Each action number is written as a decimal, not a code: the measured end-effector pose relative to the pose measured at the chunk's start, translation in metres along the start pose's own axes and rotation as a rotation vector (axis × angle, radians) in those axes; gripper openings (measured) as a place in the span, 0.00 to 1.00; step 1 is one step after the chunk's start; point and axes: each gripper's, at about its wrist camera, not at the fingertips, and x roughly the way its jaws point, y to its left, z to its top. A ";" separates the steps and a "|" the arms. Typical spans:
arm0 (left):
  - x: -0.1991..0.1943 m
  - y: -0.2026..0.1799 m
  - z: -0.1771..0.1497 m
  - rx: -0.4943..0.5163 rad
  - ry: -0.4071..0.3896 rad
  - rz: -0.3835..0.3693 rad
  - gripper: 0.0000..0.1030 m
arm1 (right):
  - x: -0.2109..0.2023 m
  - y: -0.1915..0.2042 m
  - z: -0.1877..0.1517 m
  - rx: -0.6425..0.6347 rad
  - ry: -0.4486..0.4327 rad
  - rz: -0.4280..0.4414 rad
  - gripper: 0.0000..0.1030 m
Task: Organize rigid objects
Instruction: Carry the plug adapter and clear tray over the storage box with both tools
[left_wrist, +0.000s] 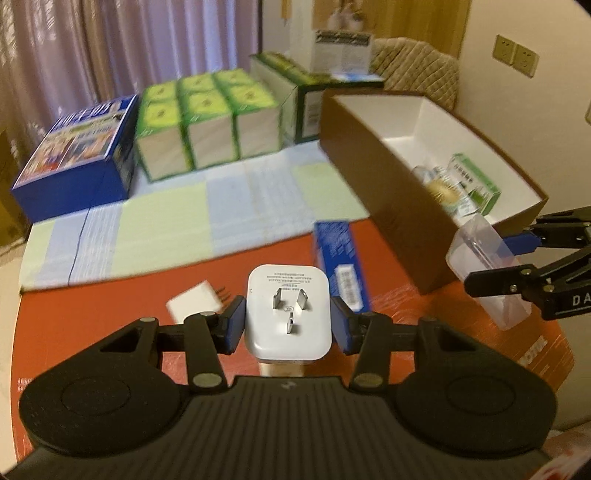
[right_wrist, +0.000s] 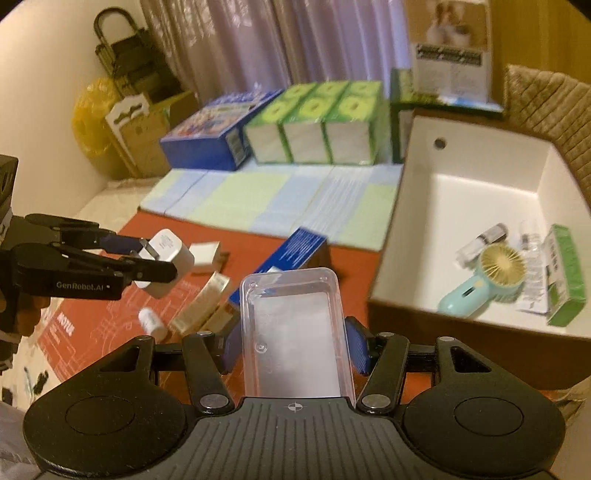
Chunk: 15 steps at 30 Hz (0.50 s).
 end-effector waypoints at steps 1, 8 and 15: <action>0.001 -0.005 0.004 0.008 -0.006 -0.005 0.43 | -0.003 -0.003 0.002 0.005 -0.009 -0.008 0.52; 0.009 -0.043 0.034 0.060 -0.044 -0.060 0.43 | -0.026 -0.034 0.012 0.050 -0.064 -0.062 0.52; 0.028 -0.081 0.071 0.104 -0.081 -0.126 0.43 | -0.045 -0.078 0.024 0.095 -0.103 -0.125 0.52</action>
